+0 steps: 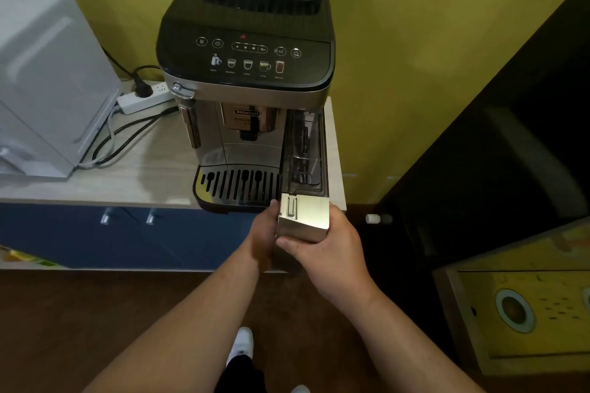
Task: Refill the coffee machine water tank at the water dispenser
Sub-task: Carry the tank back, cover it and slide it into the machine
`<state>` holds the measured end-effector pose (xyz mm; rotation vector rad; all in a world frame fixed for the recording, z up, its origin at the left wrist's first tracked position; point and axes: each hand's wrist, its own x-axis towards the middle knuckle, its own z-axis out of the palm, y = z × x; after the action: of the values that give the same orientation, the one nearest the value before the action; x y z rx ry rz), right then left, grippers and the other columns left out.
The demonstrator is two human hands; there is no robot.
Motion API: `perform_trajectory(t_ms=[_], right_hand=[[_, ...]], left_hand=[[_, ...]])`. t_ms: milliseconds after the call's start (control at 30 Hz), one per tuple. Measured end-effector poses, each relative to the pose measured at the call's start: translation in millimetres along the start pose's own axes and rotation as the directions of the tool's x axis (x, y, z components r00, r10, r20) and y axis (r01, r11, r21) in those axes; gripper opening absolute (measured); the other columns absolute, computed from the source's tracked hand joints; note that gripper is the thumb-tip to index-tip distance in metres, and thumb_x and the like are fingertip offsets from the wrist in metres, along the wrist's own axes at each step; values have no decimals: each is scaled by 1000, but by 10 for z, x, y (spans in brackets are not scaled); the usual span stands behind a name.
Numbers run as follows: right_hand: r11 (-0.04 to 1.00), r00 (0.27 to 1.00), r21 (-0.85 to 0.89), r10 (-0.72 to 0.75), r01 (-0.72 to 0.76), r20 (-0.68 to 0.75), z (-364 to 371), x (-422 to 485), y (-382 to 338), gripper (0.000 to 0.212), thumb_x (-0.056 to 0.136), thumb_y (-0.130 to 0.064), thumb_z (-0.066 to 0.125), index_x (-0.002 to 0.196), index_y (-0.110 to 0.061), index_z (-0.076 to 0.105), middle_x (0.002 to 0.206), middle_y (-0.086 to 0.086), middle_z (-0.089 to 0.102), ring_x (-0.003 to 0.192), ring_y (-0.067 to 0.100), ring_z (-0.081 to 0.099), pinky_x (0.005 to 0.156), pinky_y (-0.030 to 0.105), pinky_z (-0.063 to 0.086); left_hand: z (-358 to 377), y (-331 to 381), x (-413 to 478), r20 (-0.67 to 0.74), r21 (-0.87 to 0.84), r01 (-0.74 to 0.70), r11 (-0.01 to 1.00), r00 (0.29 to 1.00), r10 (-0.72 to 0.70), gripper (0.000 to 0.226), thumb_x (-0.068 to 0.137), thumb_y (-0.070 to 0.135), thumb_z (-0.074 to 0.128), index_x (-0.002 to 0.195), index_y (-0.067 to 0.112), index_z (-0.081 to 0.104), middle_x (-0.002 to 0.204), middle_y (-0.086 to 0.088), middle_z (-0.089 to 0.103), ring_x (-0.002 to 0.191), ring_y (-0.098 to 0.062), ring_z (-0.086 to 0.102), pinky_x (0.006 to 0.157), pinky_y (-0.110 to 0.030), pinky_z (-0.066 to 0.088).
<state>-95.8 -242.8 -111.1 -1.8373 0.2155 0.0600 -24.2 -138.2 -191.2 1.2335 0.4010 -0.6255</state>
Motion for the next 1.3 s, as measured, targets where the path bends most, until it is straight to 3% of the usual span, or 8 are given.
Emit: perform_trajectory(t_ms=[367, 467, 567, 733, 900, 1000, 1233, 1300], right_hand=[[1000, 1000, -15, 18, -18, -16, 1, 21, 53, 81, 67, -13, 89, 137, -23, 50, 99, -29, 58, 92, -31, 49, 73, -1, 44], [999, 1000, -16, 29, -30, -9, -6, 14, 93, 86, 67, -12, 89, 141, -21, 47, 106, -25, 61, 97, -21, 54, 77, 1, 46], [999, 1000, -16, 31, -31, 5, -20, 8, 106, 87, 66, -12, 89, 142, -21, 47, 109, -23, 63, 103, -17, 55, 79, 2, 47], [999, 999, -23, 38, -38, 1, -81, 30, 95, 77, 66, -8, 89, 133, -24, 53, 96, -28, 60, 91, -30, 51, 71, -2, 43], [998, 999, -27, 51, -51, 10, -81, 36, 87, 82, 67, -10, 89, 138, -22, 50, 100, -28, 59, 91, -29, 51, 73, -2, 43], [998, 999, -46, 50, -50, 10, -98, 33, 119, 81, 66, -10, 89, 137, -21, 51, 99, -27, 60, 94, -27, 52, 73, -1, 43], [997, 999, -66, 48, -47, 23, -80, 82, 156, 84, 68, -12, 88, 141, -22, 48, 105, -27, 61, 103, -22, 51, 77, 0, 45], [996, 998, -71, 49, -47, 26, -29, 90, 149, 86, 68, -14, 89, 142, -24, 46, 108, -28, 61, 105, -20, 51, 80, 2, 46]], left_hand=[[21, 9, -36, -31, -109, 14, 994, 999, -17, 62, 108, 28, 30, 71, 11, 76, 79, -8, 78, 73, -21, 71, 75, -37, 50], [70, -4, -56, -29, 21, -17, 1000, 999, 17, 43, 108, 14, 31, 78, 9, 62, 57, 2, 72, 52, -9, 69, 51, -20, 52], [71, -28, -56, -44, 72, -56, 996, 997, 60, 39, 107, 8, 33, 78, 10, 59, 55, 5, 70, 49, -6, 67, 39, -11, 46], [93, -33, -51, -80, 105, -76, 992, 993, 85, 45, 108, 7, 24, 77, 12, 57, 48, 5, 67, 59, -10, 64, 41, -10, 47], [67, -24, -64, -30, 186, -72, 980, 996, 79, 37, 106, 3, 36, 79, 14, 60, 73, 1, 64, 51, 0, 67, 42, -9, 47], [103, -43, -76, -9, 217, -77, 973, 997, 81, 38, 104, 0, 37, 77, 14, 58, 64, 8, 63, 51, 0, 64, 41, -7, 45], [90, 12, 13, -38, 110, -49, 993, 998, 53, 40, 108, 11, 33, 78, 9, 60, 50, 6, 69, 45, -2, 67, 41, -13, 48], [61, 43, 28, -50, 39, -23, 999, 998, 25, 44, 108, 19, 34, 77, 9, 63, 54, 2, 72, 49, -8, 70, 52, -21, 53]])
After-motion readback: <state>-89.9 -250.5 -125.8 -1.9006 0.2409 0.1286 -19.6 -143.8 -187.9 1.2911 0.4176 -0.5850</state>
